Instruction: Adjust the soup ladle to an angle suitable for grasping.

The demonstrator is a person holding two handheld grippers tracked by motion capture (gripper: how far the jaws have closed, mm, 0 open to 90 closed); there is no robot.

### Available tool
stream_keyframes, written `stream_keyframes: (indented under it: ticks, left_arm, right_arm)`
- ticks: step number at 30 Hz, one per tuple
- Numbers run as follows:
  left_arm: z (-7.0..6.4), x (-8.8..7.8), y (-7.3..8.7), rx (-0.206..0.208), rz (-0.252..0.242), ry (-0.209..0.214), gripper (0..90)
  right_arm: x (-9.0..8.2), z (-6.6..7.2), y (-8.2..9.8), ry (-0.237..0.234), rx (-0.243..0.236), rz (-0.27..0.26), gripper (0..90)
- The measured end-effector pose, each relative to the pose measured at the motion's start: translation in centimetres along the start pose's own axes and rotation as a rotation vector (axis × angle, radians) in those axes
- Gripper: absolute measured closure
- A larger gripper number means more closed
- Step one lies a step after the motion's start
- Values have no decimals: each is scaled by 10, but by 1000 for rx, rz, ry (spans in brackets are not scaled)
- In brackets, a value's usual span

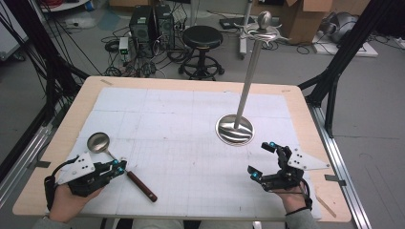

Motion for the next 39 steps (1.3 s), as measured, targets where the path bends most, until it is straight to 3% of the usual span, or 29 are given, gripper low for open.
stream_keyframes:
  ticks: [6, 9, 12, 18, 27, 39]
  left_arm:
    - [4, 0, 11, -6, 66, -22, 896]
    - [12, 1, 22, -50, 118, -38, 896]
    - [15, 2, 29, -62, 157, -31, 896]
    - [15, 5, 32, -58, 176, -24, 896]
    - [22, 14, 43, -67, 250, -38, 896]
    - [24, 21, 45, -48, 258, -39, 897]
  right_arm:
    - [0, 0, 0, 0, 0, 2, 28]
    - [0, 0, 1, 1, 1, 2, 28]
    - [0, -1, 1, -1, -1, 3, 28]
    - [0, -1, 1, 7, -10, 5, 28]
    - [1, 0, 3, 3, -2, 18, 28]
    - [0, -2, 3, 12, -3, 13, 29]
Point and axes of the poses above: each handheld gripper's, and its own axes: x roughly forward along the jaws, y roughly out of its underside, z roughly to its left, the point moved 7 cm from there along x, roughly forward along the jaws, and after that the axes turned 4 degrees about -z, right-handed, at the moved point
